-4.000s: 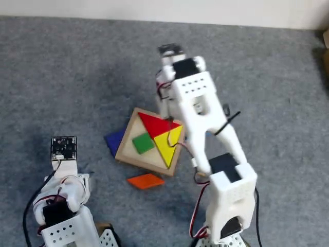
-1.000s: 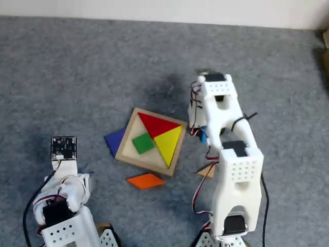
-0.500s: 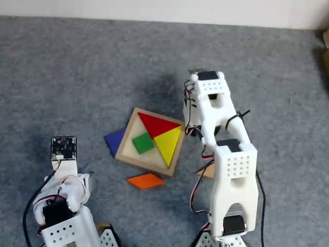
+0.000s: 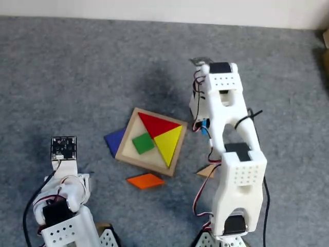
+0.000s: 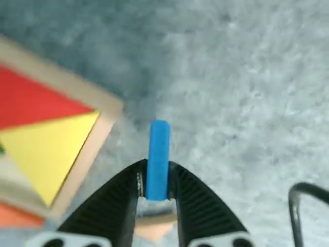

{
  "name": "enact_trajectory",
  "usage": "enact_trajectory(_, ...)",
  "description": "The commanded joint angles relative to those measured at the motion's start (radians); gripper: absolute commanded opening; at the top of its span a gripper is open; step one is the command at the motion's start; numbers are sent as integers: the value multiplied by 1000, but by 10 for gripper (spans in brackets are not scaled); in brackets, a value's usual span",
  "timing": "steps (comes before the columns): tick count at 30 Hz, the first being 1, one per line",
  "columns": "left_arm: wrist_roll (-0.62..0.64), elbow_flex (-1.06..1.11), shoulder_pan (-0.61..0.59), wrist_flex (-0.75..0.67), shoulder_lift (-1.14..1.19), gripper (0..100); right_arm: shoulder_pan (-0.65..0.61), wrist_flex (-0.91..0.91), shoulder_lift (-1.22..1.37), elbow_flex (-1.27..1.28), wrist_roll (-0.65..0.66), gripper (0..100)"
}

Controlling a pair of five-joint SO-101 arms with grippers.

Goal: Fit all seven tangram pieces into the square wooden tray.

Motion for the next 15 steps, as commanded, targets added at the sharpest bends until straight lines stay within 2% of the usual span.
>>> enact_trajectory(1, 11, -35, -4, 2, -7, 266, -53, 70, -107, -50, 123, 4)
enact_trajectory(8, 11, -35, -5, 2, -7, 266, -248, 130, -173, -39, 157, 4)
enact_trajectory(15, 11, -35, -5, 2, -7, 266, -444, 124, -240, 97, 153, 5)
